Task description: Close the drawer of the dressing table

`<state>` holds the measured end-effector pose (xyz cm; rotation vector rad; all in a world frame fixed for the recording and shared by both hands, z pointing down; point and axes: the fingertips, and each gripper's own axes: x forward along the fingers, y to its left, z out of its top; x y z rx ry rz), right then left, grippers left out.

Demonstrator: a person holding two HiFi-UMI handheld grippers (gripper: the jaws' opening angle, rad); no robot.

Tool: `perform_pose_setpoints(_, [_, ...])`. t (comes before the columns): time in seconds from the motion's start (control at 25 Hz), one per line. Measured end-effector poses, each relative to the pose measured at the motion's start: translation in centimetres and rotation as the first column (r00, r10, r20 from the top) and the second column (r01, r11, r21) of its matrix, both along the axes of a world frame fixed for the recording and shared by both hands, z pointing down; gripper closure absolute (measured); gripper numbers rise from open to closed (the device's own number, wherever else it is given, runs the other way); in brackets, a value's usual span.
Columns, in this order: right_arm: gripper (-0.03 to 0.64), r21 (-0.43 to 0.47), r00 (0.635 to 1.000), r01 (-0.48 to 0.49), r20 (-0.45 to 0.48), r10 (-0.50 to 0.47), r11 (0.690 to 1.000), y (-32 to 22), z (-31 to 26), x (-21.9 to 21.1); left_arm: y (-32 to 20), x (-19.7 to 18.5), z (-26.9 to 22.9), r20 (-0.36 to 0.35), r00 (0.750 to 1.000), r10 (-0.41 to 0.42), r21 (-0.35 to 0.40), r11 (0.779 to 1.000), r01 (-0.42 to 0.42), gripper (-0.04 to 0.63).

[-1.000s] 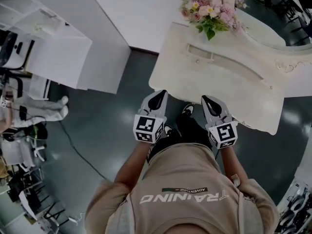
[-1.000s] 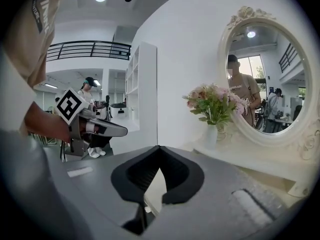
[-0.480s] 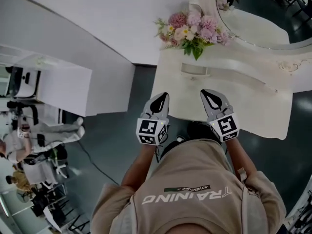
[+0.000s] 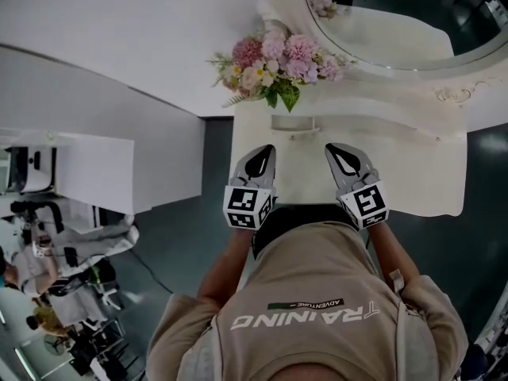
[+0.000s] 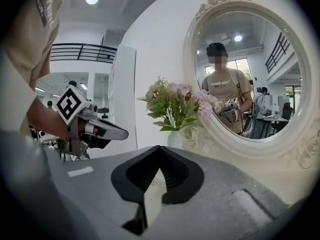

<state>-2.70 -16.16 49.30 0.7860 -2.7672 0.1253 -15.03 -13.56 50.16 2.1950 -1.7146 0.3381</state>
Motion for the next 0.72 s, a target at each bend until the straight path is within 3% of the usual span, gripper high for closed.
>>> perform_pose_setpoints(0.36, [0.614,-0.020,0.995,-0.104,-0.010,0.103,0.994,0.2,0.0,2.3,-1.3,1.8,1.3,-0.010,0.996,0.089,-0.040,0.995,-0.089,0.577])
perform_pose_setpoints(0.72, [0.615,-0.021,0.985,-0.173,-0.006,0.173,0.985,1.1,-1.1,1.9,-0.9,1.9,1.8,-0.026,0.988,0.155,-0.081,0.984,-0.157,0.577])
